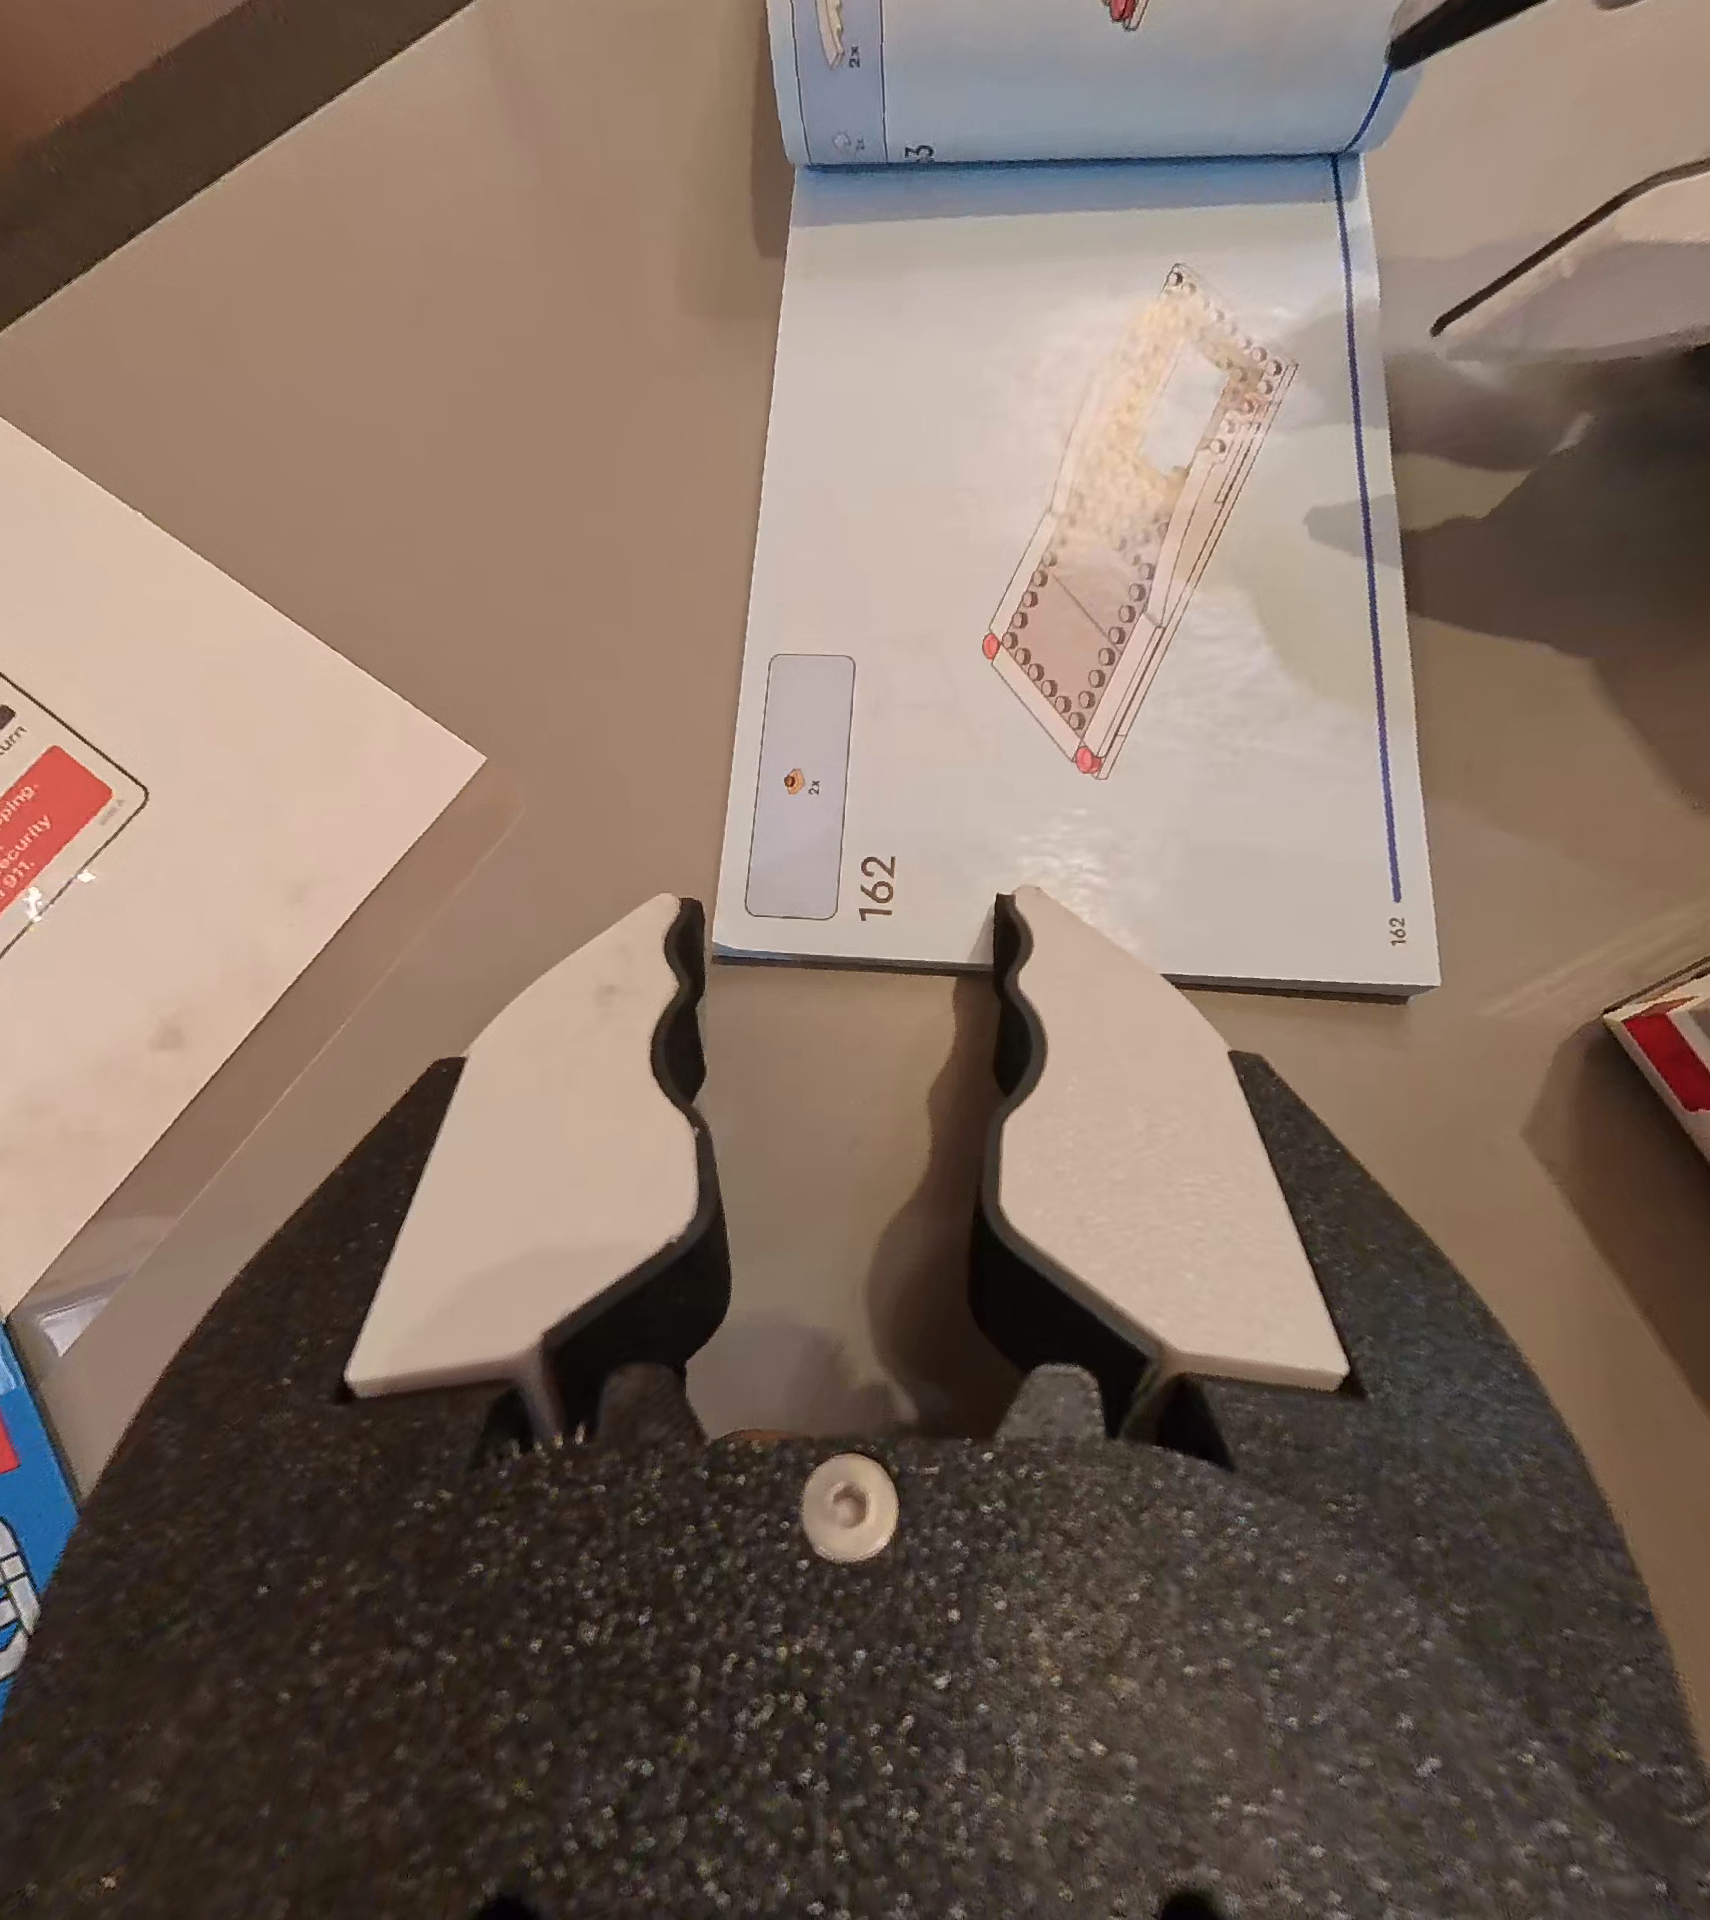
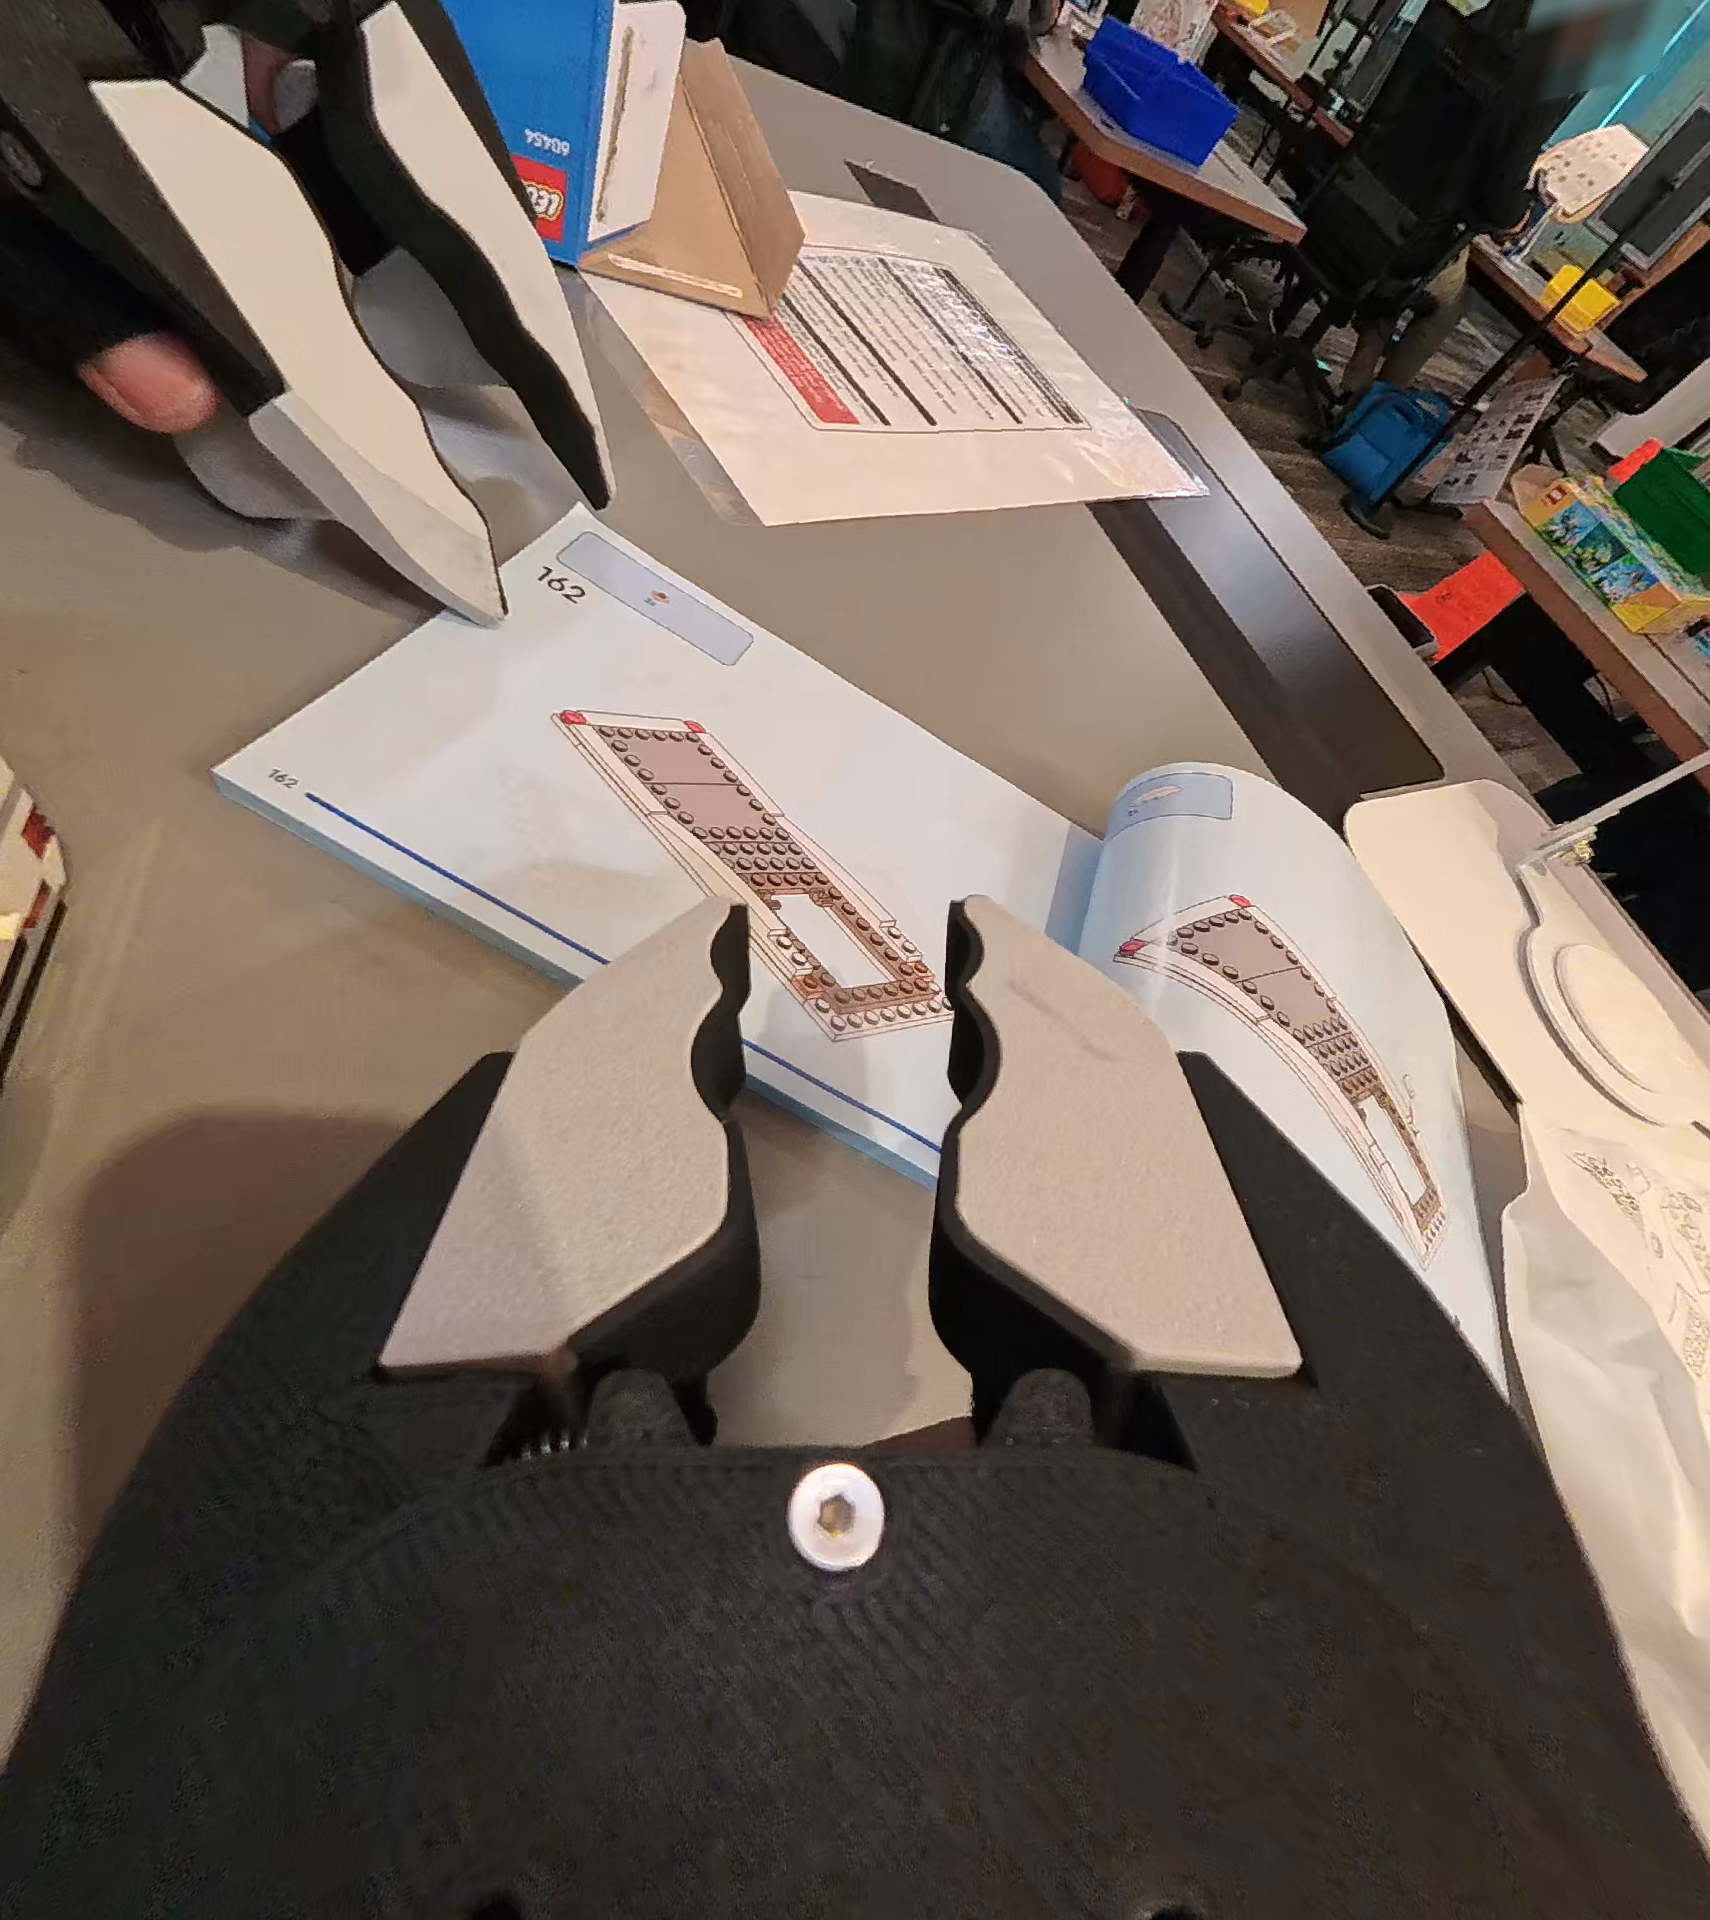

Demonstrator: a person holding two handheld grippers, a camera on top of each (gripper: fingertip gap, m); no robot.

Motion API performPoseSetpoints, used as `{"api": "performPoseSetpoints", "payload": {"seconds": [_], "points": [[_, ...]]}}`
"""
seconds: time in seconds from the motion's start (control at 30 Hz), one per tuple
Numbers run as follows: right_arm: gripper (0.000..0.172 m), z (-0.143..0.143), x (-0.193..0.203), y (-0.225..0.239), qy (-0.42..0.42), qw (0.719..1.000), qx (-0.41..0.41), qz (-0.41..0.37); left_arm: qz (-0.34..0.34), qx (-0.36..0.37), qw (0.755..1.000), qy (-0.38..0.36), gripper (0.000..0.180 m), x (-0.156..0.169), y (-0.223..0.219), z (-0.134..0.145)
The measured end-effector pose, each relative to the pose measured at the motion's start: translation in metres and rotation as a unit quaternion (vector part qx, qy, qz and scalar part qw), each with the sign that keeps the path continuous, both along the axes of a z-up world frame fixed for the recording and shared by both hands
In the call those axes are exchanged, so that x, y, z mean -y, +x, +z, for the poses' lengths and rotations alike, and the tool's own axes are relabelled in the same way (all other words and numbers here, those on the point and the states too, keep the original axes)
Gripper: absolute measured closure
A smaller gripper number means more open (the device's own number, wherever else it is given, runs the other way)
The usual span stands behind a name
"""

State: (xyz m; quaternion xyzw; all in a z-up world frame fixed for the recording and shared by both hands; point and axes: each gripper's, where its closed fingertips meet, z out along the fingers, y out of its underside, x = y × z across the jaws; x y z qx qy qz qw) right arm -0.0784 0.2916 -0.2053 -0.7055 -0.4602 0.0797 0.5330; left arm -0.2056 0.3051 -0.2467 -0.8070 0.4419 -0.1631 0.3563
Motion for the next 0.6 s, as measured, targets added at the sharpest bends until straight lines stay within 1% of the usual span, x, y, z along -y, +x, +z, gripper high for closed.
{"api": "performPoseSetpoints", "payload": {"seconds": [0.37,0.6], "points": [[0.135,-0.0029,0.0003,-0.0013,-0.005,1.0,0.009,0.003,-0.003,0.0,1.0,-0.004,0.129,0.0011,0.0006,-0.0005],[0.135,-0.0037,0.0006,-0.0017,-0.007,1.0,0.01,0.005,0.004,0.001,1.0,-0.007,0.126,-0.0001,-0.0005,-0.0007]]}}
